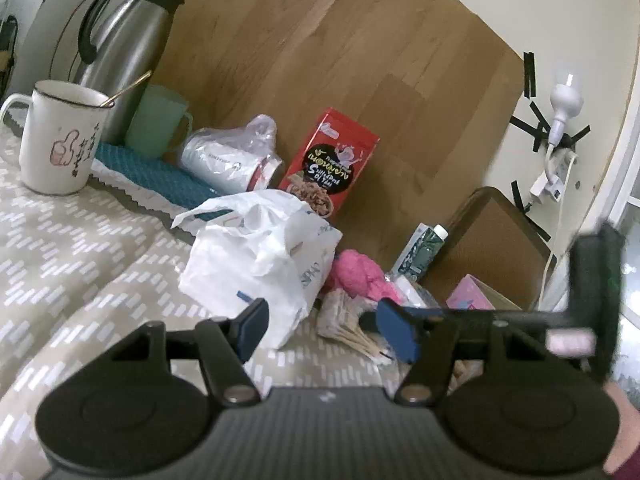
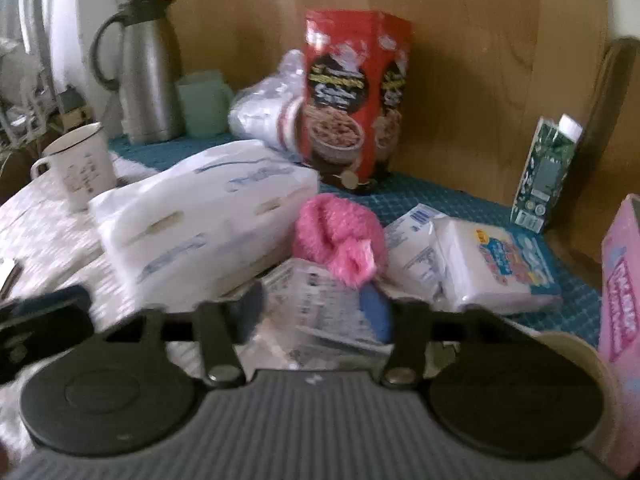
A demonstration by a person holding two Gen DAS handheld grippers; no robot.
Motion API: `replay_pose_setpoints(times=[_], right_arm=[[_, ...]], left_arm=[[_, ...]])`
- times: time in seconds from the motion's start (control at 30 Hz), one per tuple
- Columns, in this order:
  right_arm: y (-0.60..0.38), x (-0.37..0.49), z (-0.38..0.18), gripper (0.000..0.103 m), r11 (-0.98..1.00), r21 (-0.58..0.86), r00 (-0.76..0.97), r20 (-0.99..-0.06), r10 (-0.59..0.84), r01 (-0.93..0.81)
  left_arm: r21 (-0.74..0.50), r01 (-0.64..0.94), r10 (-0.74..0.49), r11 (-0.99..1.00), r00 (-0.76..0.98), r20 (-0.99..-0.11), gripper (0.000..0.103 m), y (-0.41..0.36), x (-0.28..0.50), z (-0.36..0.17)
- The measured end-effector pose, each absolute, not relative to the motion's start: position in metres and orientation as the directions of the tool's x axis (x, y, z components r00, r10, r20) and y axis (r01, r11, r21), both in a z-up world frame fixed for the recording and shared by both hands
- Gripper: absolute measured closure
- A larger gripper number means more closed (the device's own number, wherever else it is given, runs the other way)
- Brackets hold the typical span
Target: Organize soft objects
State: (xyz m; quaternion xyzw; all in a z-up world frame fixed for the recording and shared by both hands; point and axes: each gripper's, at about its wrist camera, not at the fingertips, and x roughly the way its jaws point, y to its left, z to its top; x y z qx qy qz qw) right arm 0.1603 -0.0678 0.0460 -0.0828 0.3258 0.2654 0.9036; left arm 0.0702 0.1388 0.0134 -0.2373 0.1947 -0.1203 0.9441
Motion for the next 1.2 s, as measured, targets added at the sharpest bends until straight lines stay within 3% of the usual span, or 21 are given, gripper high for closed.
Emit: replay_pose_setpoints(times=[0.13, 0.27, 0.43, 0.5, 0.57, 0.7, 0.9, 1.2], right_arm=[[-0.066, 0.138, 0.042, 0.056, 0.809, -0.072, 0.651, -0.636, 0.414, -0.584], [-0.077, 0.128, 0.045, 0.053, 0.773, 0.009, 0.569, -0.672, 0.474, -0.634], [-0.082, 0.136, 0.056, 0.05, 0.802, -0.003, 0.631, -0.619, 0.467, -0.597], [-0.079, 0.153, 0.056, 0.043, 0.819, 0.006, 0.633, -0.631, 0.449, -0.574], [-0.075, 0.174, 0.052, 0.028, 0.833, 0.032, 0.608, -0.668, 0.429, -0.552], [-0.062, 0.208, 0.041, 0.028, 0.837, 0.017, 0.564, -0.732, 0.383, -0.546], [-0.07, 0.231, 0.041, 0.031, 0.842, 0.21, 0.381, -0.819, 0.429, -0.496], [-0.109, 0.122, 0.042, 0.031, 0.769, 0.29, 0.332, -0.775, 0.538, -0.57]], left_arm=[[-0.517, 0.122, -0.326, 0.847, 0.888, -0.325, 0.042, 0.141, 0.073, 0.011], [-0.545, 0.111, -0.328, 0.831, 0.889, -0.32, 0.037, 0.145, 0.072, 0.009], [-0.55, 0.1, -0.328, 0.829, 0.884, -0.333, 0.037, 0.145, 0.074, 0.008], [-0.551, 0.107, -0.33, 0.828, 0.886, -0.325, 0.037, 0.146, 0.074, 0.008], [-0.547, 0.111, -0.33, 0.83, 0.887, -0.322, 0.037, 0.145, 0.074, 0.008], [-0.538, 0.126, -0.336, 0.834, 0.888, -0.313, 0.034, 0.143, 0.074, 0.009], [-0.554, 0.129, -0.345, 0.823, 0.887, -0.307, 0.034, 0.146, 0.074, 0.009], [-0.562, 0.131, -0.352, 0.817, 0.885, -0.306, 0.033, 0.147, 0.074, 0.008]])
